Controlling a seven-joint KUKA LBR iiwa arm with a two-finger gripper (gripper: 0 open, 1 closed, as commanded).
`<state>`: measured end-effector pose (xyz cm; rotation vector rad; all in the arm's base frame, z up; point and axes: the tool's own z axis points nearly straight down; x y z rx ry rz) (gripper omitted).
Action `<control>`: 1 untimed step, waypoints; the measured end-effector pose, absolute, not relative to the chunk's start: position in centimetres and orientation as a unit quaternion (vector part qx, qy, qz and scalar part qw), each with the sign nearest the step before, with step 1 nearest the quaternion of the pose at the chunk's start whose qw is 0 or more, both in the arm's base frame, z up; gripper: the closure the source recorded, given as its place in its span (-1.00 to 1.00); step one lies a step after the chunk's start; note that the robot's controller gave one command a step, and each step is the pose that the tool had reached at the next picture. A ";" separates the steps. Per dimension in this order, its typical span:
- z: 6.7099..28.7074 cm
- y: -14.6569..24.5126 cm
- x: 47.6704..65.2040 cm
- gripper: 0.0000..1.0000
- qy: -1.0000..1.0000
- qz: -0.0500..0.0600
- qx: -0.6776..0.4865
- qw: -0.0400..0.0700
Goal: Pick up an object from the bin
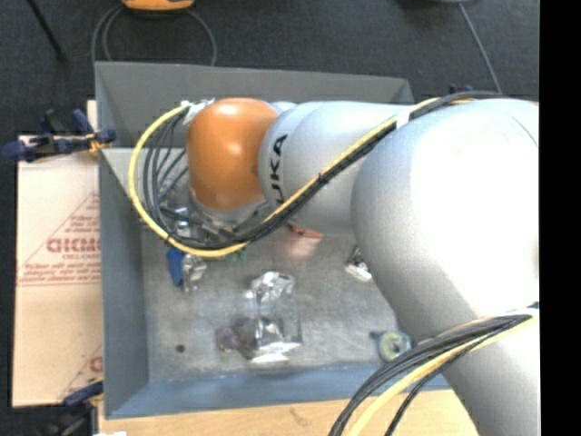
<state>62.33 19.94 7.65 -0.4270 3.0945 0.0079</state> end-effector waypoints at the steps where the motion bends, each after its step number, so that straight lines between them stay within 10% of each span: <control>1: 12.9 18.6 56.3 1.00 0.930 0.000 -0.369 0.002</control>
Offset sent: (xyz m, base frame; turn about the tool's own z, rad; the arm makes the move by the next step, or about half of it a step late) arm -0.0621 -0.0135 0.0499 -0.4822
